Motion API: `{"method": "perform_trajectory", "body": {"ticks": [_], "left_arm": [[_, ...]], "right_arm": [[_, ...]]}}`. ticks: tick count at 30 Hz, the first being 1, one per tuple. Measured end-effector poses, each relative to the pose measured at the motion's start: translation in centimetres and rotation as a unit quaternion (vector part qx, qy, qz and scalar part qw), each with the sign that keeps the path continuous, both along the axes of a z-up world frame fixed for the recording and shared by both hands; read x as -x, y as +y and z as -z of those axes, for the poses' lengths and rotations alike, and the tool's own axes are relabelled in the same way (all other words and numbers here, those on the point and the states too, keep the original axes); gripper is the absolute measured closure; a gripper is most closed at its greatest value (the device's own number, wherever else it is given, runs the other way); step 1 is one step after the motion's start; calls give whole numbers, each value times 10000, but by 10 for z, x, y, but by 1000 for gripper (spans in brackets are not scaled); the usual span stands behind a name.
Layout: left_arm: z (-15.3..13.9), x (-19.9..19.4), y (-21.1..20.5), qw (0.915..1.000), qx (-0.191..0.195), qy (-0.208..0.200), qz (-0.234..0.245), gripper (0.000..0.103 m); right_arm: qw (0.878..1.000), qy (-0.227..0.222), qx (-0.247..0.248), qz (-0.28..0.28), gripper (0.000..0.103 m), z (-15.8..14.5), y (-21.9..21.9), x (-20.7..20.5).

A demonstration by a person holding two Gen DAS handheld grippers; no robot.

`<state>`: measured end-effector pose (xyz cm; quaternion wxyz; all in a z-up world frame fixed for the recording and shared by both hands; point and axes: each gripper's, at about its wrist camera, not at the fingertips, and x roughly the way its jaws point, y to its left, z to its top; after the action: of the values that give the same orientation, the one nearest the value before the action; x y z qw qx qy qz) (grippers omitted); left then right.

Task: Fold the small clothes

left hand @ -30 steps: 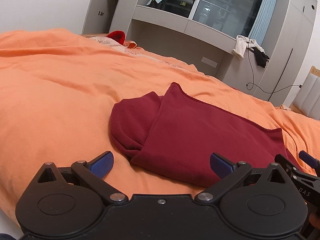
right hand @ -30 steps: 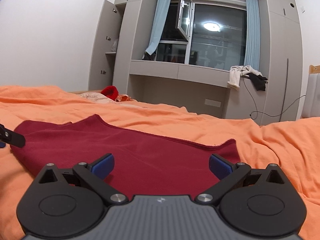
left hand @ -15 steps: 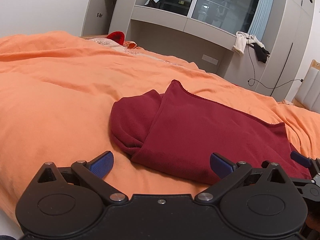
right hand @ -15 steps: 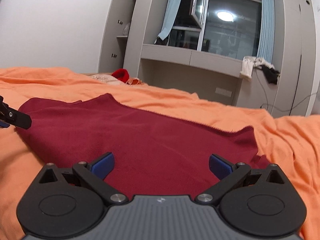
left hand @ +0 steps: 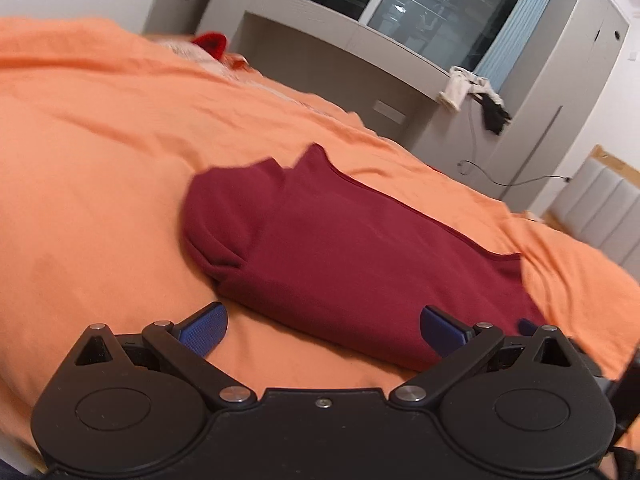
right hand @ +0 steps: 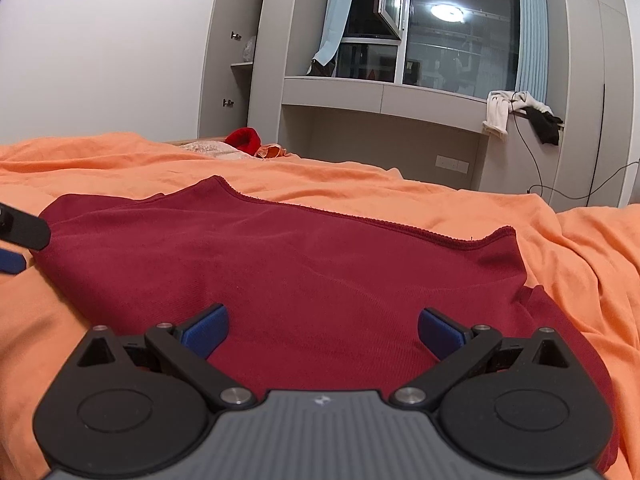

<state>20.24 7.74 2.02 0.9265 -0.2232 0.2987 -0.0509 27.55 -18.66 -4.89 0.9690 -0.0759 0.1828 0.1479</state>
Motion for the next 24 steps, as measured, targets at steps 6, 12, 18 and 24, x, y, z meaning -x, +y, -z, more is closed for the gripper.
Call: {"method": "perform_trajectory", "body": {"ticks": [6, 12, 18, 24], "left_arm": [[7, -2, -8, 9995, 190, 67, 244, 1], [10, -7, -11, 9997, 164, 99, 157, 1], [11, -12, -20, 9998, -157, 83, 130, 1], [12, -34, -16, 9996, -31, 171, -210, 1]], "right_arm": [[9999, 44, -96, -7, 0, 0, -2, -1], [10000, 30, -86, 1, 0, 0, -1, 1], [10000, -30, -47, 32, 0, 1, 2, 2], [10000, -32, -49, 35, 0, 2, 3, 3]]}}
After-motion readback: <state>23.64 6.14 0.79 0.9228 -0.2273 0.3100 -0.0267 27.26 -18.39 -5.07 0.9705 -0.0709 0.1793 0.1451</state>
